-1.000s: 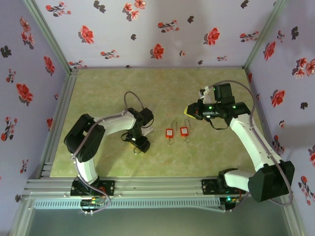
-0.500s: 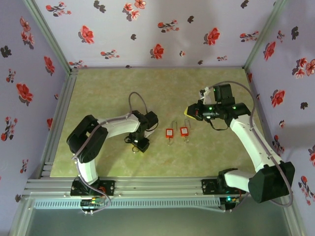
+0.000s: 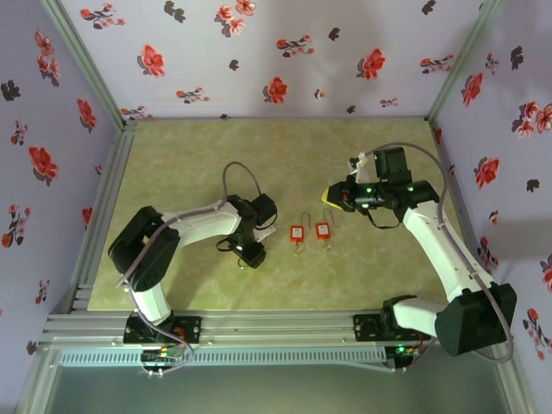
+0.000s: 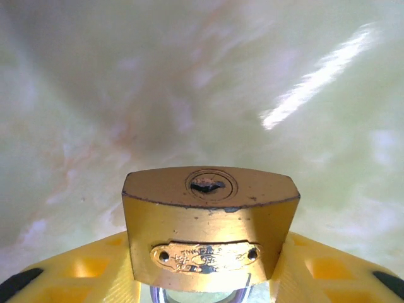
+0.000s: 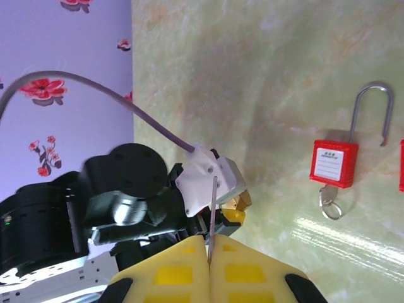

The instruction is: Unlock with the key

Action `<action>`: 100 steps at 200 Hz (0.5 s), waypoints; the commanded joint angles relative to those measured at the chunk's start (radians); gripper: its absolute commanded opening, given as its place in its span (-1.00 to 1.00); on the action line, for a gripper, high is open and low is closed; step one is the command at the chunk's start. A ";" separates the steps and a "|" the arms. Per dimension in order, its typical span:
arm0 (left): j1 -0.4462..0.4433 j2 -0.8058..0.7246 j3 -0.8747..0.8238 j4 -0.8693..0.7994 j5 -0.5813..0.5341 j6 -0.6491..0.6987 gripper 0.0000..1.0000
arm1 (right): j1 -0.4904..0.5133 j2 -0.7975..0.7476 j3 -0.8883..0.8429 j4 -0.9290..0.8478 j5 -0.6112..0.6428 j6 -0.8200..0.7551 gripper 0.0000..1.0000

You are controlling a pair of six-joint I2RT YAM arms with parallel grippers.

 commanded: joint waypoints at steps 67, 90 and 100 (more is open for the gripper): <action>0.033 -0.208 0.214 -0.077 0.284 0.618 -0.53 | 0.130 0.002 0.041 -0.192 -0.118 -0.147 -1.00; 0.017 -0.178 0.312 -0.146 0.304 0.674 -0.55 | 0.169 0.004 0.041 -0.196 -0.137 -0.159 -1.00; 0.007 -0.169 0.340 -0.164 0.306 0.696 -0.55 | 0.183 0.006 0.043 -0.202 -0.140 -0.165 -1.00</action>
